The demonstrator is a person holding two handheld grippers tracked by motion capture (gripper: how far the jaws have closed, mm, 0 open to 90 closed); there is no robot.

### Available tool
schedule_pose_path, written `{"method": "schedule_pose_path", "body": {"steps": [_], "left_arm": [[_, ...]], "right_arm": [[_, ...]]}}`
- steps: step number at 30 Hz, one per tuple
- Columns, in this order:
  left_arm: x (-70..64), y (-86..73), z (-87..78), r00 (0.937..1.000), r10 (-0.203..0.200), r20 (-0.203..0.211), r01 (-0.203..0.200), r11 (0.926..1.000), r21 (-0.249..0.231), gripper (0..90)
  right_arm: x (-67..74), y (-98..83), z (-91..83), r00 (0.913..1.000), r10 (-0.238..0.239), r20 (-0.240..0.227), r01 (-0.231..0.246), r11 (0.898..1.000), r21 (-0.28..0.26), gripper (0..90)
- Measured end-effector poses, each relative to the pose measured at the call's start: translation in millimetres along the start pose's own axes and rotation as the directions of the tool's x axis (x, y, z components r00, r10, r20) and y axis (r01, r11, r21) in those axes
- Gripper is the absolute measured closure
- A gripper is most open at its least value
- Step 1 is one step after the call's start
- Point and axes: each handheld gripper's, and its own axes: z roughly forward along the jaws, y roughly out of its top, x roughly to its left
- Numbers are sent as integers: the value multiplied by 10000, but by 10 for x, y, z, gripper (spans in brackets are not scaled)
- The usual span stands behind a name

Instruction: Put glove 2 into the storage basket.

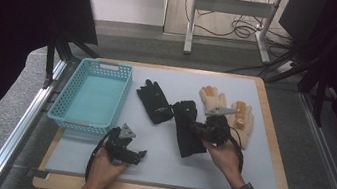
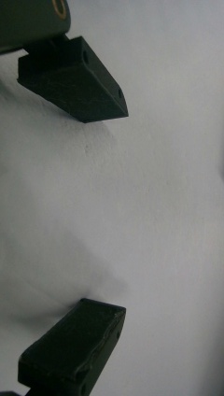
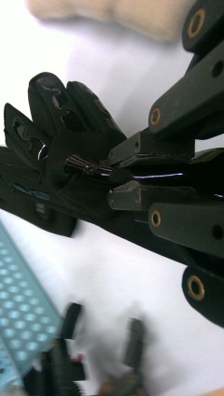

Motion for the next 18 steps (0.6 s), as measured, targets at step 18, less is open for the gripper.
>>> {"method": "schedule_pose_path", "body": {"steps": [18], "left_arm": [[1, 0, -1, 10000, 21, 1, -21, 10000, 20, 64]], "right_arm": [[-194, -557, -216, 9929, -62, 1190, 51, 9999, 96, 668]]}}
